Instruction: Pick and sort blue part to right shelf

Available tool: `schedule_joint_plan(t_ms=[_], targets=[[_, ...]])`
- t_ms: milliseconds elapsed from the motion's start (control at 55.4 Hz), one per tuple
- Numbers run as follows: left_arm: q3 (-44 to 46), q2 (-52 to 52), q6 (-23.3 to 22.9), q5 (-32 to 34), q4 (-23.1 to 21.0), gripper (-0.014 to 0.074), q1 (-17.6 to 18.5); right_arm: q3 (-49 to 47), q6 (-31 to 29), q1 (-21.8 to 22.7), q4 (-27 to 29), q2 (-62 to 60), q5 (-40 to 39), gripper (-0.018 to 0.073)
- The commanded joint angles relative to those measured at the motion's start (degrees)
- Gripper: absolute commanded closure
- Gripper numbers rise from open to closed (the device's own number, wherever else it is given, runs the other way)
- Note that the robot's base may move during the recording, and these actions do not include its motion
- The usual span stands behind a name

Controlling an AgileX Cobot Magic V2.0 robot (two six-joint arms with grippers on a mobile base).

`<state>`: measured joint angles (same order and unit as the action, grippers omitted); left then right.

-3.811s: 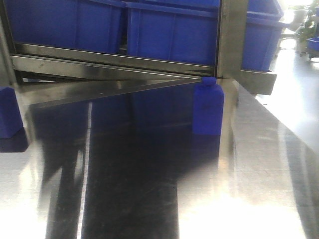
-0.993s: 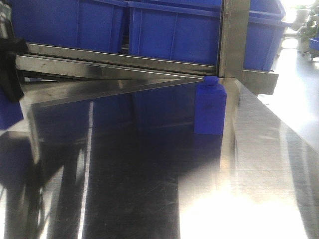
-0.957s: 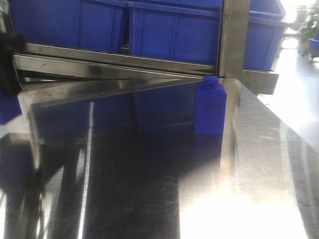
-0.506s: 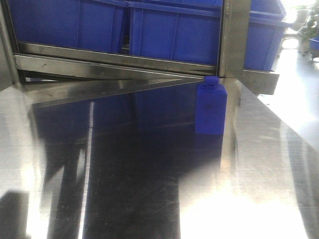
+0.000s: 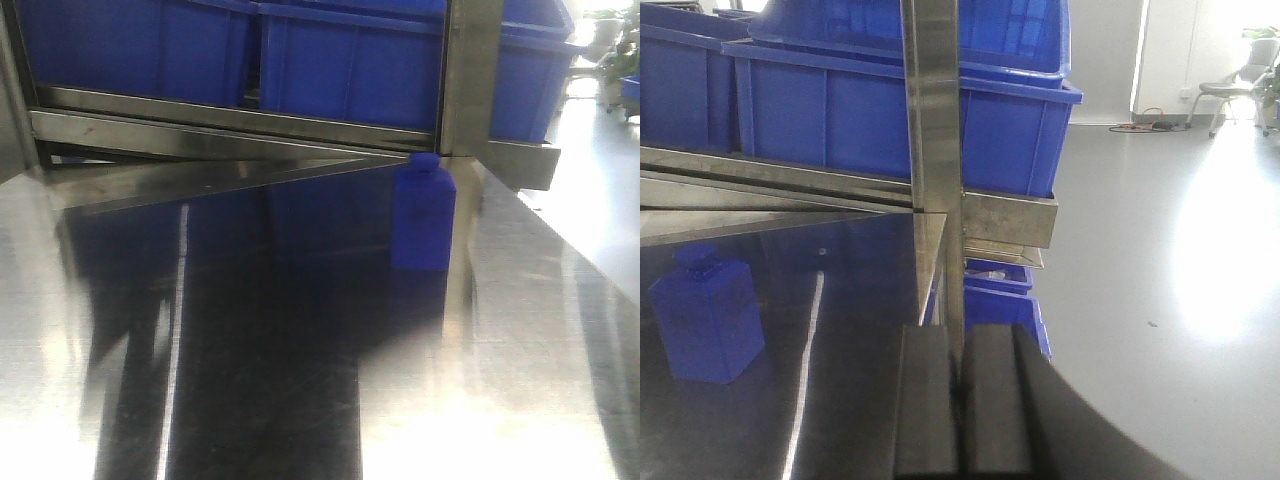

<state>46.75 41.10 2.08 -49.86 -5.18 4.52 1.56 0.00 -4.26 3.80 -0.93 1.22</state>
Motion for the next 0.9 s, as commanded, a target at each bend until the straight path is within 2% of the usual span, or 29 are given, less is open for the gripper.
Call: schedule_joint_plan(t_ms=[0, 108, 199, 361, 470, 578, 686, 777, 885], targets=[[1.0, -0.9, 0.2, 3.9, -0.8, 0.0235, 0.4, -4.1, 0.0, 0.2, -0.5, -0.6, -5.3, 0.0439], [1.0, -1.0, 0.2, 3.9, -0.9, 0.0239, 0.4, -9.6, 0.0, 0.2, -0.5, 1.7, -0.8, 0.0445], [1.0, -1.0, 0.2, 3.9, -0.9, 0.0239, 0.4, -15.2, 0.0, 0.2, -0.5, 6.2, 3.8, 0.0491], [1.0, -1.0, 0.2, 3.9, -0.9, 0.0239, 0.4, -29.0, 0.0, 0.0, -0.5, 18.9, 9.8, 0.0507], [1.0, -1.0, 0.2, 3.9, -0.9, 0.0239, 0.4, -40.9, 0.0, -1.7, -0.4, 28.8, 17.6, 0.0498], [1.0, -1.3, 0.2, 4.0, -0.9, 0.0239, 0.4, -52.2, 0.0, -5.8, 0.9, 38.2, 29.5, 0.0397], [1.0, -1.3, 0.2, 4.1, -0.9, 0.0239, 0.4, -61.1, 0.0, -10.8, 1.4, 46.9, 39.6, 0.0215], [1.0, -1.3, 0.2, 4.2, -0.9, 0.0239, 0.4, -65.5, 0.0, -13.8, 1.4, 52.3, 42.8, 0.0097], [1.0, -1.3, 0.2, 4.2, -0.9, 0.0239, 0.4, -66.8, 0.0, -14.7, 1.3, 57.8, 41.7, 0.0060]])
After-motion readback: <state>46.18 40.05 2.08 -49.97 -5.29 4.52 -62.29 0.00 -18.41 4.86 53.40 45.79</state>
